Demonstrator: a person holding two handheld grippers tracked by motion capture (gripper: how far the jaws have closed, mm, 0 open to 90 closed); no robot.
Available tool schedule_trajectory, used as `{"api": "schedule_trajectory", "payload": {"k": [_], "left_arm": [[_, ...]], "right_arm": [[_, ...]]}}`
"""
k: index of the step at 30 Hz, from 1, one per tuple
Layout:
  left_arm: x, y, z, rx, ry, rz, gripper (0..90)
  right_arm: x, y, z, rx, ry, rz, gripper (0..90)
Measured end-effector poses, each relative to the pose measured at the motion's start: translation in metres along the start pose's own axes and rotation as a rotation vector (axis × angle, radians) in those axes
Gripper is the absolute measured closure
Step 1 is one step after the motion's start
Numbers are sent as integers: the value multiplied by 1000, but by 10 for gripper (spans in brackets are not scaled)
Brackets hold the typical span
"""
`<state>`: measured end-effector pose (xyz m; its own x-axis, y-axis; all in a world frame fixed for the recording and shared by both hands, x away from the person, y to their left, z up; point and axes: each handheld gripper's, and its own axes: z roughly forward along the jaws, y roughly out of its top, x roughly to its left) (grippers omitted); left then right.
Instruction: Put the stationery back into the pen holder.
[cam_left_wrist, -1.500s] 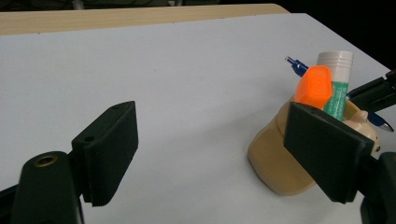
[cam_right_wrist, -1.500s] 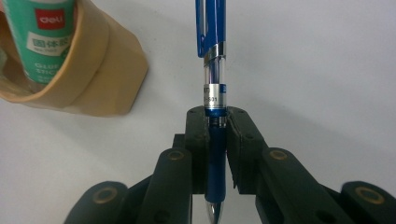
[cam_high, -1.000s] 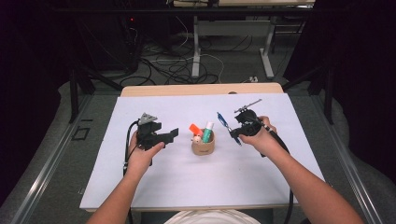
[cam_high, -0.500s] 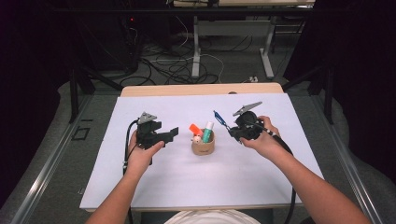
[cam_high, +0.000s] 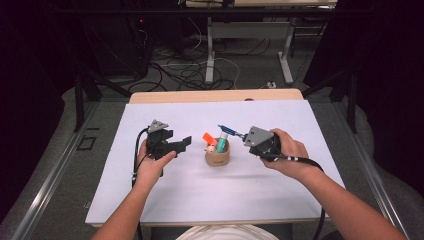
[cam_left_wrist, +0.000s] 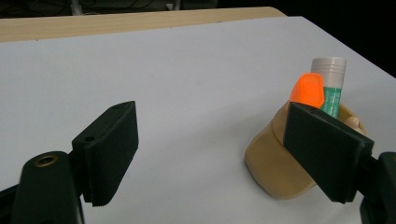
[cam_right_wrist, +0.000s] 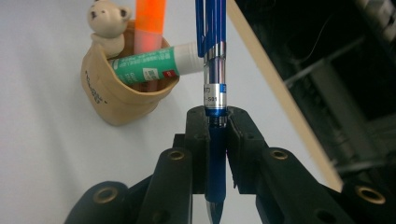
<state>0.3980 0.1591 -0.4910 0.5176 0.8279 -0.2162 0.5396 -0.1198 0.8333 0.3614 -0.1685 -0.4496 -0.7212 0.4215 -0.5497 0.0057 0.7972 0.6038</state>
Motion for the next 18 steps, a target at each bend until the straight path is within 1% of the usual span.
{"api": "schedule_trajectory", "payload": {"k": [2, 3, 5, 6, 7, 8, 9, 10, 11, 12, 13, 14, 15, 16, 17, 18], "left_arm": [[1, 1, -1, -2, 1, 6, 183], [0, 1, -1, -3, -1, -1, 183], [0, 1, -1, -4, -2, 5, 183], [0, 2, -2, -2, -4, 8, 183], [0, 3, -3, 0, -6, 9, 184], [-1, 3, -3, -8, -6, 9, 188], [-1, 4, -4, -9, -7, 19, 197], [-2, 5, -5, 0, -9, 35, 199], [-3, 6, -6, -2, -12, 41, 200], [-4, 7, -6, -4, -19, 42, 203], [-5, 9, -7, -9, -18, 54, 205], [-6, 10, -8, -3, -23, 63, 206], [-7, 11, -8, -11, -27, 64, 206], [-8, 12, -10, -5, -34, 69, 208], [-9, 13, -10, -6, -40, 71, 213], [-10, 13, -11, -10, -43, 73, 218]], "right_arm": [[6, 1, -2, -19, -19, -85, 794], [8, 1, -2, -34, -26, -126, 795], [12, 2, -4, -54, -40, -222, 795], [14, 3, -4, -70, -48, -257, 794], [16, 4, -6, -67, -55, -293, 794], [18, 4, -5, -89, -66, -325, 794], [21, 6, -6, -101, -71, -369, 794], [22, 7, -7, -77, -78, -421, 795], [26, 7, -7, -100, -97, -442, 794], [27, 8, -7, -96, -99, -490, 794], [30, 8, -7, -94, -107, -516, 794], [32, 9, -6, -96, -112, -553, 794], [33, 10, -6, -82, -116, -588, 794], [35, 10, -6, -75, -119, -626, 794], [37, 10, -5, -81, -116, -645, 794], [39, 11, -5, -81, -118, -688, 794]]}}
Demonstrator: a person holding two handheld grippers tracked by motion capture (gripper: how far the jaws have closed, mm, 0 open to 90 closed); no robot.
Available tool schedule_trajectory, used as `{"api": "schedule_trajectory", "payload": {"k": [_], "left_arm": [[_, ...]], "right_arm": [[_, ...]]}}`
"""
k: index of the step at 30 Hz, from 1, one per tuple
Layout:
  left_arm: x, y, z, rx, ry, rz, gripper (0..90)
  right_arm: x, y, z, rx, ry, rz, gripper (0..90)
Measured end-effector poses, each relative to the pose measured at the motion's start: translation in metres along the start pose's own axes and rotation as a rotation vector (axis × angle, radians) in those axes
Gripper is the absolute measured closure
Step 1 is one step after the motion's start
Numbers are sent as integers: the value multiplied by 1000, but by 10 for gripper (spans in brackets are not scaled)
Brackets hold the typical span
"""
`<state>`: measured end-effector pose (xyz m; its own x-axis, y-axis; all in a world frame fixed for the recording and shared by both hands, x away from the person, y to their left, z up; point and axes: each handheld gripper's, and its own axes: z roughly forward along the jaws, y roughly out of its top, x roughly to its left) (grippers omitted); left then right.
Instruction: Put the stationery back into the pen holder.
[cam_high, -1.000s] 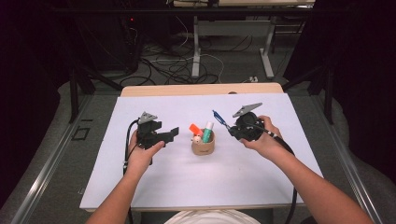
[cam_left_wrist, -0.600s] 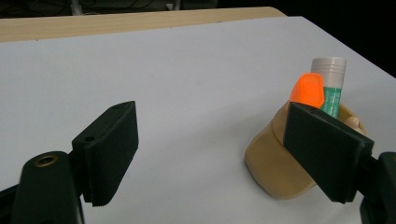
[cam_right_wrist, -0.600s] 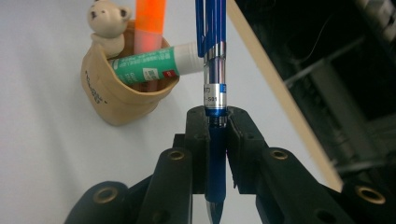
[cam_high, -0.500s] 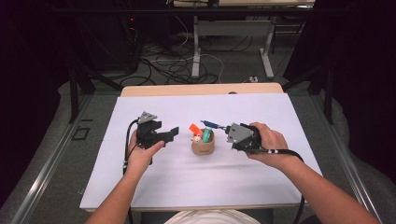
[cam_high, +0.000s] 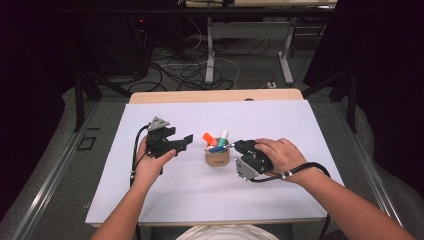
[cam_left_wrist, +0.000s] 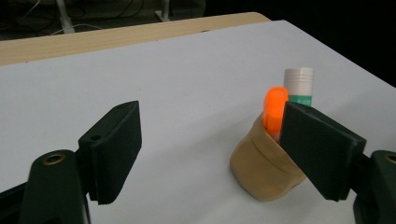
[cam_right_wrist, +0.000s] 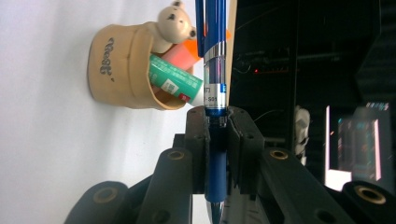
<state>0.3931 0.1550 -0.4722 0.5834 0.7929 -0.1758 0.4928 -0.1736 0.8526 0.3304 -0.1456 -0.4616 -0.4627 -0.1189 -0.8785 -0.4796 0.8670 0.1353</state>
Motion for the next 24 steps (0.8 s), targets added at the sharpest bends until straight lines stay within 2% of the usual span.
{"api": "schedule_trajectory", "payload": {"k": [1, 3, 7, 8, 9, 12, 16, 18, 22, 24], "left_arm": [[0, 2, -2, 14, -10, 5, 221], [-2, 4, -3, 10, -12, 9, 223], [-5, 8, -7, 16, -35, 15, 235], [-7, 9, -8, 16, -43, 8, 238], [-8, 11, -10, 35, -65, 11, 240], [-14, 14, -11, 37, -73, 18, 248], [-22, 18, -12, 71, -111, 40, 279], [-27, 20, -11, 92, -129, 65, 294], [-37, 23, -9, 131, -180, 89, 339], [-41, 24, -8, 153, -200, 97, 367]], "right_arm": [[0, 1, 0, 2, 1, -45, 794], [3, 4, 0, 20, 8, -88, 795], [4, 10, -1, 21, 14, -228, 794], [6, 11, -1, 15, 4, -232, 794], [6, 12, 0, 8, 0, -260, 794], [8, 15, 1, 3, -8, -338, 794], [10, 17, 2, -5, -20, -448, 794], [11, 18, 2, -7, -22, -499, 794], [14, 19, 2, -15, -27, -518, 794], [13, 20, 3, -29, -29, -574, 794]]}}
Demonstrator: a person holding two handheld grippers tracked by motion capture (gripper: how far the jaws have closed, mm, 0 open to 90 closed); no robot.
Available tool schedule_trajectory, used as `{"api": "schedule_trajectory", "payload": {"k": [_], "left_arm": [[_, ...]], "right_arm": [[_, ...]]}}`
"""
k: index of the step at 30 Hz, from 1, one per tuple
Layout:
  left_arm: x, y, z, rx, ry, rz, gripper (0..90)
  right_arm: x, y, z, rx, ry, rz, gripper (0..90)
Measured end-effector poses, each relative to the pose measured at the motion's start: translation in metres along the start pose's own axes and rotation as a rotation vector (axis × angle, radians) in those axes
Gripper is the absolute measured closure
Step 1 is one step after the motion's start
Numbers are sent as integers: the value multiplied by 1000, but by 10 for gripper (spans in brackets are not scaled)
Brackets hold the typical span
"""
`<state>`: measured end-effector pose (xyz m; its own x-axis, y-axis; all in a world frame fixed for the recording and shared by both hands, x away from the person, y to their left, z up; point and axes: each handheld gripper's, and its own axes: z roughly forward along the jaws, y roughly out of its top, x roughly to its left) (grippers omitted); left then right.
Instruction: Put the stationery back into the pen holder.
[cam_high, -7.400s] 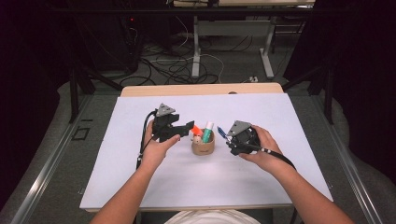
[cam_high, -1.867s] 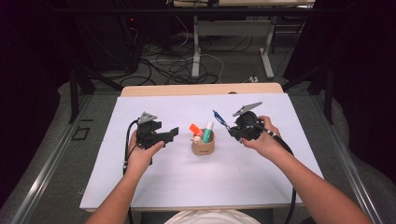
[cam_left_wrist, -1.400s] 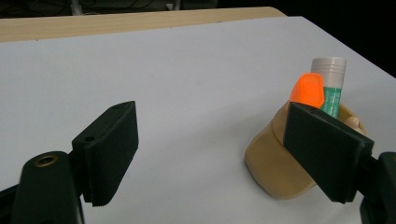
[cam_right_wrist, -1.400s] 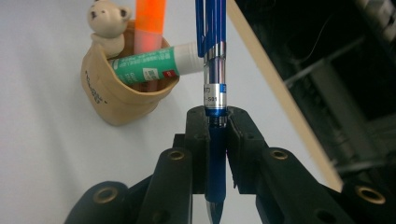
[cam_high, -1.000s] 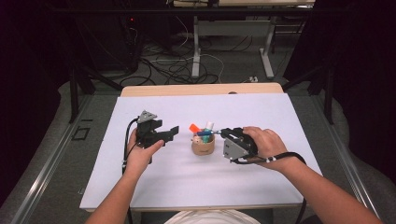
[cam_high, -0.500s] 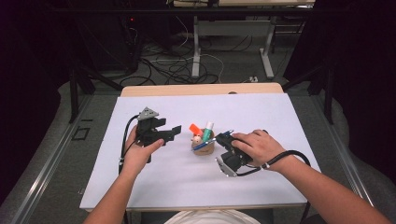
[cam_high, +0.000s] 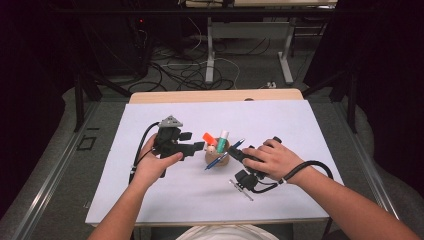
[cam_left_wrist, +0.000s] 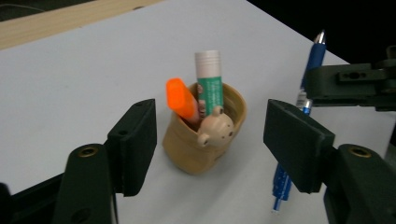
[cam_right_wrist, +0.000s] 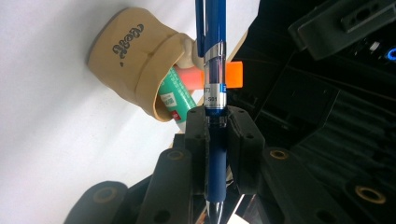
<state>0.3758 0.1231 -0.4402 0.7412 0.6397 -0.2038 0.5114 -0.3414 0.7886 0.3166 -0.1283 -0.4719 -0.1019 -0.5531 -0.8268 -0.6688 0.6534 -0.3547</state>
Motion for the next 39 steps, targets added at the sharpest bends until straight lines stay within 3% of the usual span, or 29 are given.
{"api": "schedule_trajectory", "payload": {"k": [12, 16, 21, 22, 23, 25, 27, 32, 39], "left_arm": [[-16, 5, 12, 154, -107, 19, 540], [-21, 9, 16, 205, -120, 58, 572], [-28, 10, 22, 259, -136, 89, 605], [-30, 11, 24, 270, -138, 97, 609], [-31, 11, 25, 287, -138, 107, 616], [-34, 12, 28, 313, -138, 122, 626], [-36, 12, 32, 328, -141, 128, 642], [-41, 14, 38, 362, -145, 138, 667], [-48, 15, 45, 416, -166, 131, 692]], "right_arm": [[5, 7, 2, -19, 12, -73, 794], [6, 11, 2, -7, 32, -88, 794], [8, 12, 4, -44, 13, -79, 794], [6, 14, 1, -2, 35, -90, 794], [5, 14, 1, -8, 35, -99, 794], [9, 14, 3, -29, 24, -74, 794], [11, 15, 4, -38, 23, -60, 794], [10, 17, 6, -57, 13, -92, 793], [11, 19, 8, -68, 12, -92, 793]]}}
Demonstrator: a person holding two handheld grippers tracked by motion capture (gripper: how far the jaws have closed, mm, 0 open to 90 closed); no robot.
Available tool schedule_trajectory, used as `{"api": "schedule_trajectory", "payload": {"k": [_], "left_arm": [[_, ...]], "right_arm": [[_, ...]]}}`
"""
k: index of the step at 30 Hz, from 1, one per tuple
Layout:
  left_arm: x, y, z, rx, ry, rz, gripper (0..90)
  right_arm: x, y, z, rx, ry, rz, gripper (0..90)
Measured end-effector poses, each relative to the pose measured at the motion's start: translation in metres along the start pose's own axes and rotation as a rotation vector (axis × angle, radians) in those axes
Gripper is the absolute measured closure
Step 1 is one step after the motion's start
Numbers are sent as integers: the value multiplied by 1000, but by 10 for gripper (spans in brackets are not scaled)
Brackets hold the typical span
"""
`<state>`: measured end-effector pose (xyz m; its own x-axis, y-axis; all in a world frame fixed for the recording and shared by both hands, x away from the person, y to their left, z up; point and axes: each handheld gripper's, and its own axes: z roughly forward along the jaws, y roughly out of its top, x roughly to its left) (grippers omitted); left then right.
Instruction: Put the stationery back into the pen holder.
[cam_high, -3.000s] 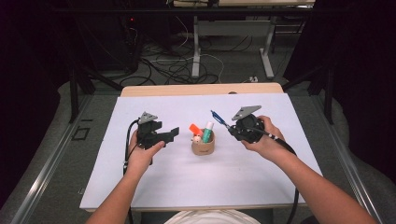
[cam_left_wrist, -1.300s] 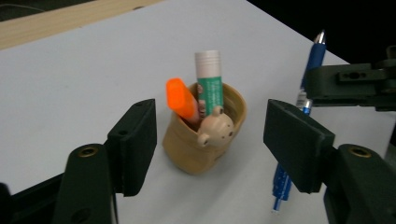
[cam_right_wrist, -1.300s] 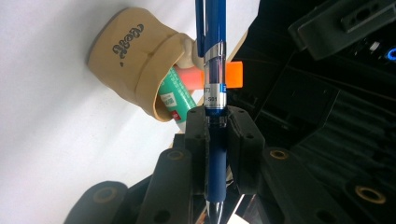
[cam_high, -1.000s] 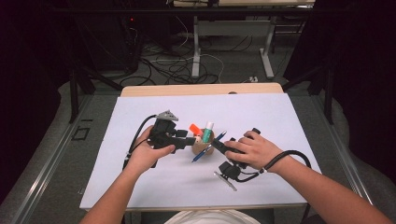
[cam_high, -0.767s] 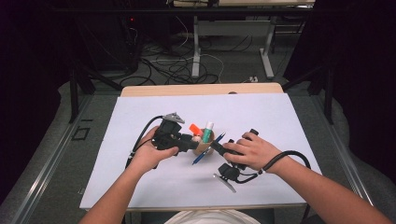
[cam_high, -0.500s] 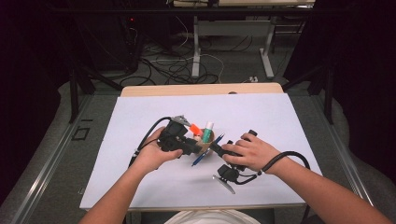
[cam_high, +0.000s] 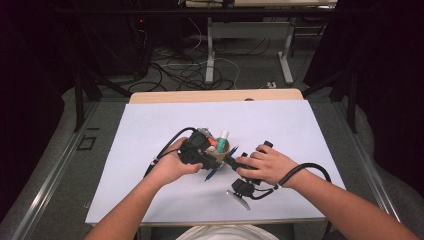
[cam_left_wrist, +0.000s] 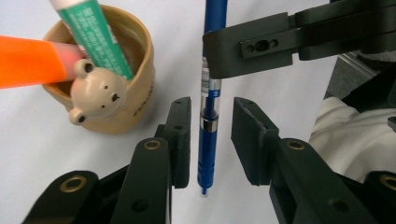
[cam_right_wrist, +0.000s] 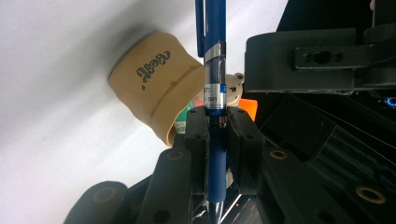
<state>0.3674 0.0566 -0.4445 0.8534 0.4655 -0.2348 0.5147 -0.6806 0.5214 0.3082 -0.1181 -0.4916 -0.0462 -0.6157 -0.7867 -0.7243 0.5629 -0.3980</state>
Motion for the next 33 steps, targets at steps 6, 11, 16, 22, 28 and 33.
{"api": "schedule_trajectory", "payload": {"k": [6, 11, 16, 22, 28, 33], "left_arm": [[0, 4, 7, 53, 2, 46, 722], [1, 6, 13, 71, 6, 40, 735], [1, 8, 16, 95, 17, 55, 766], [-1, 11, 19, 134, 26, 82, 773], [-1, 11, 20, 151, 37, 80, 792], [-1, 11, 20, 150, 37, 57, 794]], "right_arm": [[-1, 2, 1, 1, 1, -10, 793], [0, 4, 1, -13, -4, -10, 793], [0, 4, 1, -12, -5, -21, 793], [-3, 6, -2, 13, 28, -66, 793], [-3, 8, -1, 4, 26, -64, 793], [-3, 8, -1, 12, 32, -58, 791]]}}
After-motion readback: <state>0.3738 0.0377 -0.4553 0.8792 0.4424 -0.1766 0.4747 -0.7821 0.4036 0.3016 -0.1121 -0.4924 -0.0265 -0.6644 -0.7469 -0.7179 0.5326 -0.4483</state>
